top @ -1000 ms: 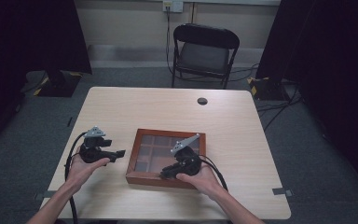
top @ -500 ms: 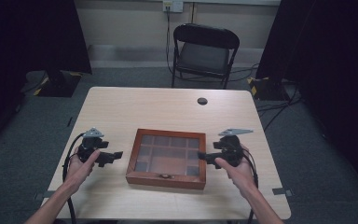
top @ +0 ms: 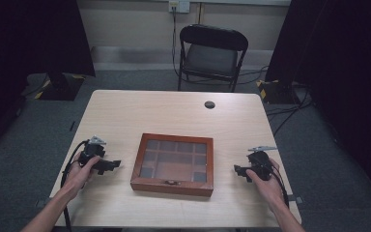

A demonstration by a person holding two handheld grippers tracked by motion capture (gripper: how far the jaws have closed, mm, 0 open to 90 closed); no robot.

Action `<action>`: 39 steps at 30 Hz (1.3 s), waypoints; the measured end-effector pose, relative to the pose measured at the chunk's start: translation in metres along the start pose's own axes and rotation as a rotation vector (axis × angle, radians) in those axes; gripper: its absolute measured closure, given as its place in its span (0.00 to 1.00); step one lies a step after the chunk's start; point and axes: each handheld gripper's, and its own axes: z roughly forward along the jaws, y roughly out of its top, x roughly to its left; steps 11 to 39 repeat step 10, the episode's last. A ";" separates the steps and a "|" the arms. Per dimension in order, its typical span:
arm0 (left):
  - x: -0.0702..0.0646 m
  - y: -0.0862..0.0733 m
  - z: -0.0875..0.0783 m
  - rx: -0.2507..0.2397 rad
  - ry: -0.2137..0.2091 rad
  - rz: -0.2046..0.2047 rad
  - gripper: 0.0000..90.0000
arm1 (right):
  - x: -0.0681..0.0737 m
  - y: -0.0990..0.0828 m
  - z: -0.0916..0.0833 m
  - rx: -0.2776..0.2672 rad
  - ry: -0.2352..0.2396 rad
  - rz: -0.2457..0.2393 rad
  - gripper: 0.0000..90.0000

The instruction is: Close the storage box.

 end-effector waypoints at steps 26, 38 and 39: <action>-0.005 -0.011 0.012 -0.127 0.028 0.004 0.00 | 0.001 -0.011 0.015 -0.154 -0.065 0.008 0.00; -0.005 -0.011 0.012 -0.127 0.028 0.004 0.00 | 0.001 -0.011 0.015 -0.154 -0.065 0.008 0.00; -0.005 -0.011 0.012 -0.127 0.028 0.004 0.00 | 0.001 -0.011 0.015 -0.154 -0.065 0.008 0.00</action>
